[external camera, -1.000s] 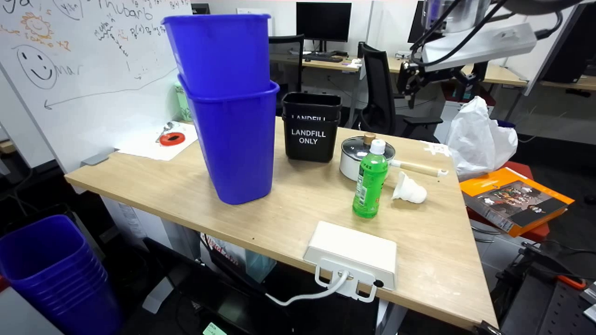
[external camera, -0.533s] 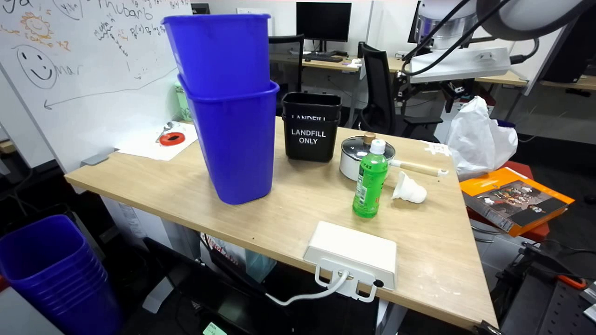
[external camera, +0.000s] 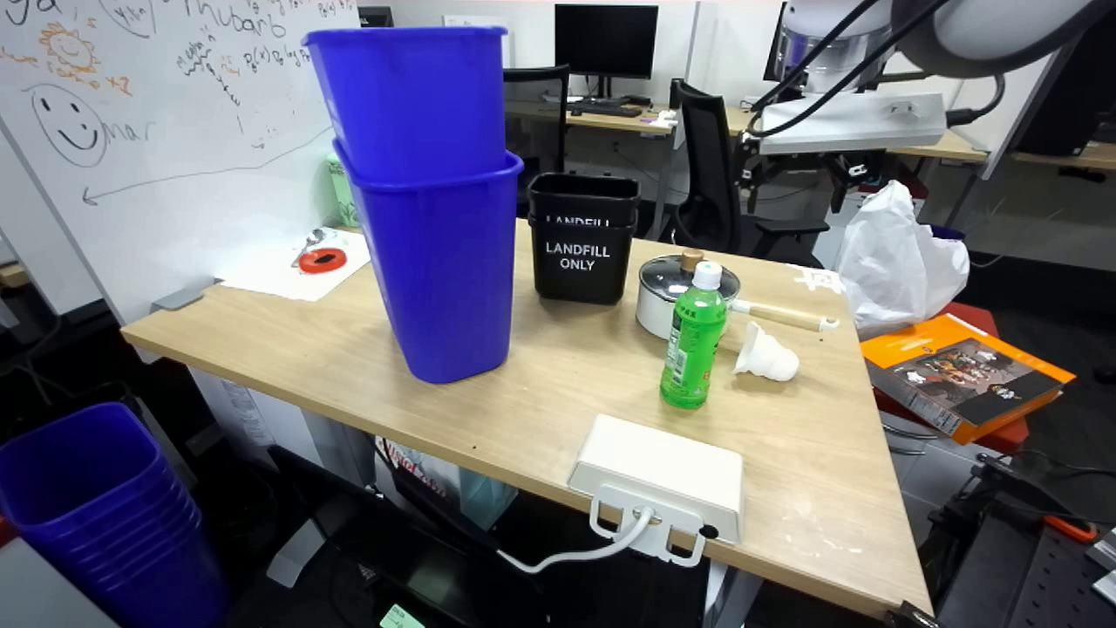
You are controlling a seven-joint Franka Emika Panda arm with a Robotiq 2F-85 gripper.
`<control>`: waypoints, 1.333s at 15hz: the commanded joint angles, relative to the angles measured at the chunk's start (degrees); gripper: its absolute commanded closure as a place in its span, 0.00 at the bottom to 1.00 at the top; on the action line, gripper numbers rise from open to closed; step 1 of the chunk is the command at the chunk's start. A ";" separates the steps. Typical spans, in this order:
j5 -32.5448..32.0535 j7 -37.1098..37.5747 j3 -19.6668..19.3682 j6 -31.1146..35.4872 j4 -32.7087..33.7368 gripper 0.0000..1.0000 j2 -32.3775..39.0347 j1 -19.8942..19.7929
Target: Uncover the pot and put the lid on the table
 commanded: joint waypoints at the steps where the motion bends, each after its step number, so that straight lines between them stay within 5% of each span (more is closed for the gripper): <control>1: -0.56 6.79 -0.44 4.18 1.13 0.00 3.02 -0.40; 10: -3.85 21.56 -4.38 14.17 3.34 0.00 11.58 0.86; 20: -1.75 20.91 -6.33 17.29 4.61 0.00 14.52 3.53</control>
